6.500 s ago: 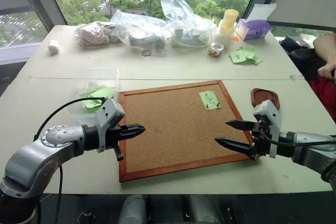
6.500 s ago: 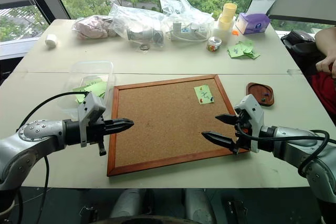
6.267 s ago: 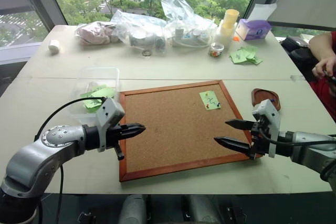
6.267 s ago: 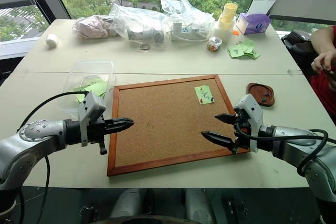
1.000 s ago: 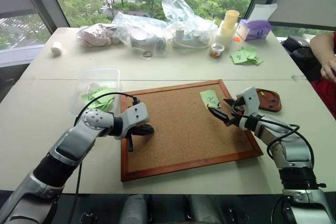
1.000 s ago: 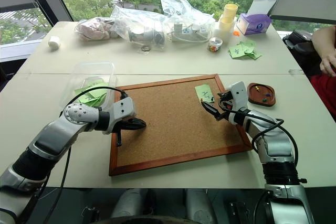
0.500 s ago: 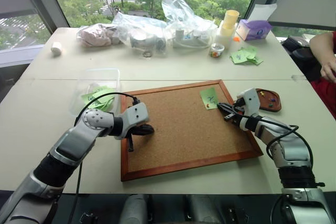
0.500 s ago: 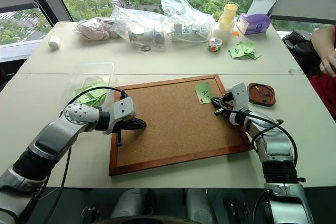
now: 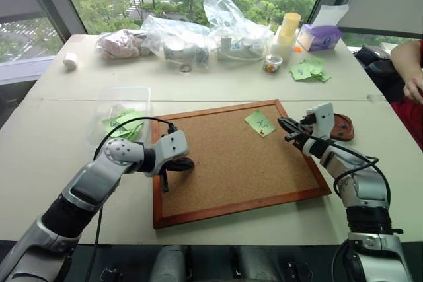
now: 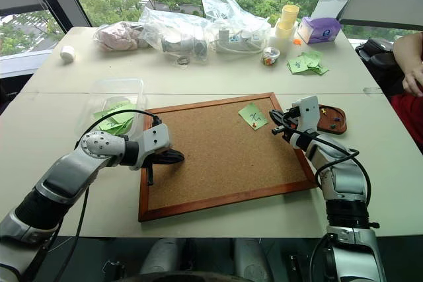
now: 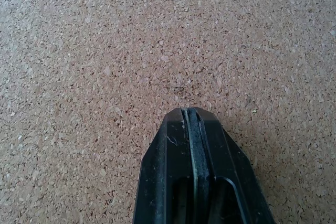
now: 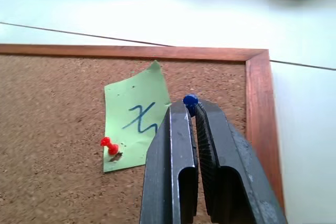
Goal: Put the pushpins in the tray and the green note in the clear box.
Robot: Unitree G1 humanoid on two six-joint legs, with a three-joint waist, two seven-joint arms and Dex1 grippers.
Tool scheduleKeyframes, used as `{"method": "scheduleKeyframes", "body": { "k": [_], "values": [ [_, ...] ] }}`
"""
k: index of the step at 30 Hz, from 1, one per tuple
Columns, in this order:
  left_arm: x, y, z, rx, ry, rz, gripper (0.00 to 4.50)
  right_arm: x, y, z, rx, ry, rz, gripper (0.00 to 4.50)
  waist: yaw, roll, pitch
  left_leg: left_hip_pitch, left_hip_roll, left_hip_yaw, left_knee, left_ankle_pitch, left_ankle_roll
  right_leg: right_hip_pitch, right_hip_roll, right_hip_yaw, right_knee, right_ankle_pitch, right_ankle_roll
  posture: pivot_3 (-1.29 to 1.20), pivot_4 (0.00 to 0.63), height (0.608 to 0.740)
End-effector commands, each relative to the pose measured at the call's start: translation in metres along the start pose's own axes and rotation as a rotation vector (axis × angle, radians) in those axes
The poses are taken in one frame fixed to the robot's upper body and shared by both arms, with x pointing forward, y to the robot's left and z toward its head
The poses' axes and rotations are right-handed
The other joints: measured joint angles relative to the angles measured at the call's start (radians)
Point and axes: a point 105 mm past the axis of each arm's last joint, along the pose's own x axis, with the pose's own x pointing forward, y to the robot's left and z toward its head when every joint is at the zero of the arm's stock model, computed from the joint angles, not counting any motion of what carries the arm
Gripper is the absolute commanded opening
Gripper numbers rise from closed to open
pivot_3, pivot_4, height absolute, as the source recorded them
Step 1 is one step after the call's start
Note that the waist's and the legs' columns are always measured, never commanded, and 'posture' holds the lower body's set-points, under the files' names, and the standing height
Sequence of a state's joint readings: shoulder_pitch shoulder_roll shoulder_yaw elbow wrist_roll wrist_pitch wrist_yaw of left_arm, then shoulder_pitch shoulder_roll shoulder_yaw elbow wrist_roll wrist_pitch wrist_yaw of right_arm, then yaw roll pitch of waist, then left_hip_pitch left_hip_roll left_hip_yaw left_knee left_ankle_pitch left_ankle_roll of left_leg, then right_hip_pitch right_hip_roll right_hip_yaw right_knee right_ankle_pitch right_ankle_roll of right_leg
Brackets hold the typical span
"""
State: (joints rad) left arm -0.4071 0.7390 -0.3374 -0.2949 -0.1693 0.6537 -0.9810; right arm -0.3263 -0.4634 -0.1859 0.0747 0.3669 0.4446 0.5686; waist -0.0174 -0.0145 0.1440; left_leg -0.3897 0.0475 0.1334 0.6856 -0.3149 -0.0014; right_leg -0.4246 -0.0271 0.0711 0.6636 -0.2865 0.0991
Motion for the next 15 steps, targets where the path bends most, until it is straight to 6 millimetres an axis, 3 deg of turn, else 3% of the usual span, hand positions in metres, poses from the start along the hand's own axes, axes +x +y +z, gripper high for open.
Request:
{"method": "scheduleKeyframes", "body": {
  "k": [1,7,11,15],
  "values": [
    [0.005,-0.01,-0.011,-0.029,0.04,-0.041,0.0,-0.003,0.0,0.012,-0.017,-0.038,0.005,0.05,0.0,0.0,0.0,0.0,0.0,0.0,0.0,0.0,0.0,0.0,0.0,0.0,0.0,0.0,0.0,0.0,0.15,0.738],
    [0.005,-0.01,-0.011,-0.033,0.04,-0.037,0.0,-0.007,-0.001,0.01,-0.013,-0.023,0.013,0.05,-0.001,0.0,0.0,0.0,0.0,0.0,0.0,0.0,0.0,0.0,0.0,0.0,0.0,0.0,0.0,0.0,0.15,0.738],
    [0.005,-0.01,-0.011,-0.034,0.041,-0.038,0.0,-0.013,-0.013,0.022,-0.021,-0.06,-0.041,0.05,0.0,0.0,0.0,0.0,0.0,0.0,0.0,0.0,0.0,0.0,0.0,0.0,0.0,0.0,0.0,0.0,0.15,0.738],
    [0.004,-0.01,-0.011,-0.035,0.04,-0.039,0.0,-0.034,-0.061,0.041,-0.044,-0.084,-0.253,0.05,0.0,0.0,0.0,0.0,0.0,0.0,0.0,0.0,0.0,0.0,0.0,0.0,0.0,0.0,0.0,0.0,0.15,0.738]
  ]
}}
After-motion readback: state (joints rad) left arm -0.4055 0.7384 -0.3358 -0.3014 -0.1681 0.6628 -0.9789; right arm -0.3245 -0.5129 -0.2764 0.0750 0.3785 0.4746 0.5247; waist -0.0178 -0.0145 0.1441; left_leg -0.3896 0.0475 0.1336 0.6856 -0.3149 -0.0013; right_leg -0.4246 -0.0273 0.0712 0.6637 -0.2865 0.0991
